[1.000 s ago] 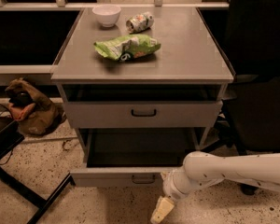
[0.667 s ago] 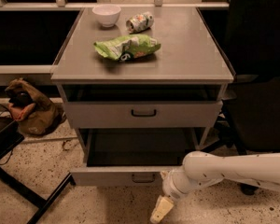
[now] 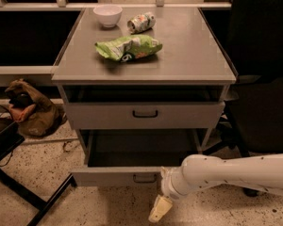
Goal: Open middle drawer
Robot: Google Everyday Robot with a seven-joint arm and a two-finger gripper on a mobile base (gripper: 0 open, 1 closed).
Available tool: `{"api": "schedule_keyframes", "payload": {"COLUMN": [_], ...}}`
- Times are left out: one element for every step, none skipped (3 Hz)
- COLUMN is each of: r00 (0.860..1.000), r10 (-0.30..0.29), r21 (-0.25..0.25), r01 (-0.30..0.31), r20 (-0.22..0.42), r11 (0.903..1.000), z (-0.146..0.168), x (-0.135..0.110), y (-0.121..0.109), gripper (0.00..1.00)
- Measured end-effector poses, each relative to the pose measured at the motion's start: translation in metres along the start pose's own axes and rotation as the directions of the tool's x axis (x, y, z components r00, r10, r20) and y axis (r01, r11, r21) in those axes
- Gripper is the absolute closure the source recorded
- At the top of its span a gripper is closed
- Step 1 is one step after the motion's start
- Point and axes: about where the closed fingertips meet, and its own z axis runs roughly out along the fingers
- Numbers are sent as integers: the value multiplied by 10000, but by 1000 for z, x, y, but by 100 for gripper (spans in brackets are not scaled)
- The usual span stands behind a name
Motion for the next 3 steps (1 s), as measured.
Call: {"api": "schedule_keyframes", "payload": {"r00": [9986,9967,9976], "r10": [-468,-643,-254], "r21": [661,740,412], "r01": [483,678,281], "r20": [-248,-491,-642], "r11": [9966,9950,9988], "z": [-15,-8,18], "x": [-21,-26,-8], "y": [-15,-37,-62], "gripper": [0,0,0]}}
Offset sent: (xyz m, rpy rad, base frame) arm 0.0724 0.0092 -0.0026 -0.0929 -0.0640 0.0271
